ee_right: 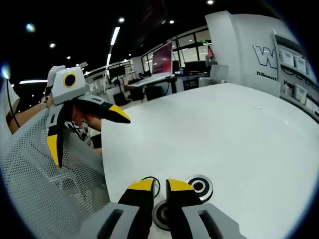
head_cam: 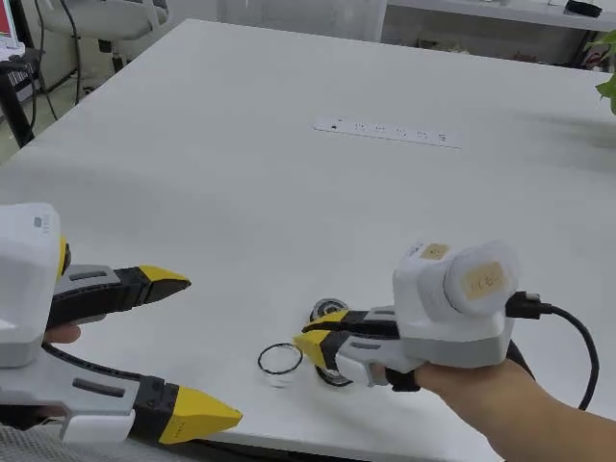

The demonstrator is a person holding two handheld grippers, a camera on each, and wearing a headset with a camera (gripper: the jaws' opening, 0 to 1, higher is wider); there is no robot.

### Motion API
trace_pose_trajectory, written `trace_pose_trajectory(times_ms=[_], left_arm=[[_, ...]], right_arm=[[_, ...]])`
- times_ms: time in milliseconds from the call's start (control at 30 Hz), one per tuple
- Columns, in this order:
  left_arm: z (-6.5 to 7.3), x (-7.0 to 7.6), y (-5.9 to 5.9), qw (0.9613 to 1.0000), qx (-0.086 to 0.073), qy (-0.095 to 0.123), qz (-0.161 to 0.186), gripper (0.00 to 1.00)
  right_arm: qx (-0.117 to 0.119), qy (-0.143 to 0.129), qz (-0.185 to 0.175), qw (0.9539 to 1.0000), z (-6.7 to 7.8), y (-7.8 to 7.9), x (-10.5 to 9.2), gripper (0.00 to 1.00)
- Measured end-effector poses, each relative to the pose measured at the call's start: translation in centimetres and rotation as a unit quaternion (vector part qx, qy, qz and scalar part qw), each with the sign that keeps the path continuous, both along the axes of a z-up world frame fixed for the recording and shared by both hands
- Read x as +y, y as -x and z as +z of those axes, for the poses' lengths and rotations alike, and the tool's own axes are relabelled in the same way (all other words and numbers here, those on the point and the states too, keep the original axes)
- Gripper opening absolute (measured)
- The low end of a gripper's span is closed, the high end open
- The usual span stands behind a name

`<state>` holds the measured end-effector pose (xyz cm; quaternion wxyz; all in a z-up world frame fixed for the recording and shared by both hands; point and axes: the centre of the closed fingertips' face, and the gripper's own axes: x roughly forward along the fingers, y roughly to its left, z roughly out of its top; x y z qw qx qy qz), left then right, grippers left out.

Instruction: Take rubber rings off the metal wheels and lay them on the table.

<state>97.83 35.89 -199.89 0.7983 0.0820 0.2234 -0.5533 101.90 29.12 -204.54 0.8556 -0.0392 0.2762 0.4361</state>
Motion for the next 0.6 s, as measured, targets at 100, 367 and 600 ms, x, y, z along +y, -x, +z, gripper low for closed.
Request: trace_pose_trajectory(times_ms=[100,367,600], left_arm=[[0.0,0.0,0.0,1.0000,-0.001,-0.001,-0.002,0.84],[0.1,0.0,0.1,1.0000,-0.002,-0.001,-0.005,0.84],[0.3,-0.1,0.1,0.9999,-0.007,-0.004,-0.013,0.84]], right_arm=[[-0.022,0.011,0.005,0.9997,1.0,-0.6,-0.6,0.08],[-0.051,0.008,0.005,0.9987,3.6,-1.5,-2.2,0.16],[-0.062,0.029,0.040,0.9968,3.8,-0.7,-3.3,0.19]])
